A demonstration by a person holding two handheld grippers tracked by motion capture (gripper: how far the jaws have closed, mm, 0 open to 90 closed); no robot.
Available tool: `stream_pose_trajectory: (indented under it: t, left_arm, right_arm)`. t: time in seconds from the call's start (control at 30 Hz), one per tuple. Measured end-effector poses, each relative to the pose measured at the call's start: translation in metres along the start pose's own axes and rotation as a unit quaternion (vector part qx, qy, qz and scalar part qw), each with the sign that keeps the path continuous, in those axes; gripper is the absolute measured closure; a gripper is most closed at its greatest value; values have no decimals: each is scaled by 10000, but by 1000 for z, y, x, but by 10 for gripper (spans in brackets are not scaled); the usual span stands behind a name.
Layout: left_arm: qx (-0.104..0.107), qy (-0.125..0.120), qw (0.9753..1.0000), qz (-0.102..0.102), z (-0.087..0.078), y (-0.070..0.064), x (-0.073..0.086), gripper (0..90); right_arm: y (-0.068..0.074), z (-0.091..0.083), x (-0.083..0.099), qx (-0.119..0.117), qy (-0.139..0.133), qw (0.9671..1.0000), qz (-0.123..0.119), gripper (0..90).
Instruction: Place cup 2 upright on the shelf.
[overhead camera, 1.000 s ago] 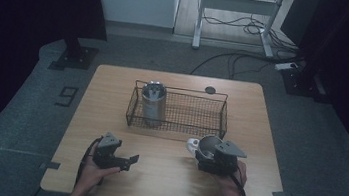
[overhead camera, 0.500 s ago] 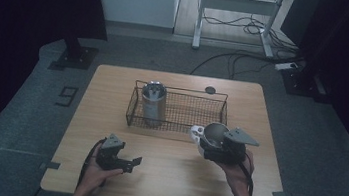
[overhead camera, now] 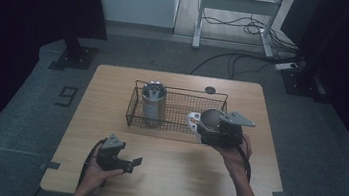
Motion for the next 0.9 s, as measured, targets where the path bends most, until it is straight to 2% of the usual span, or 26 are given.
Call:
stream_pose_trajectory:
  t: [0.5, 0.67, 0.9]
  left_arm:
    - [27, -44, 10000, -41, -3, 1, -1, 57]
    - [5, -71, 9999, -108, -4, 3, -2, 60]
    - [13, -66, 9999, -98, -4, 3, -2, 61]
  right_arm:
    - [-7, 23, -15, 22, 127, 9999, -17, 70]
    - [-12, 30, -19, 42, 130, 9999, 5, 70]
    - [-20, 37, -24, 67, 130, 9999, 58, 70]
Point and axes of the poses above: each handheld gripper's, and its own axes: z roughly forward along the jaws, x roughly out of its underside, y roughly to its left, the point moved 6 cm from there along z, roughly forward along the jaws, and after that the axes turned 15 degrees about -x, right-handed, at the moved point
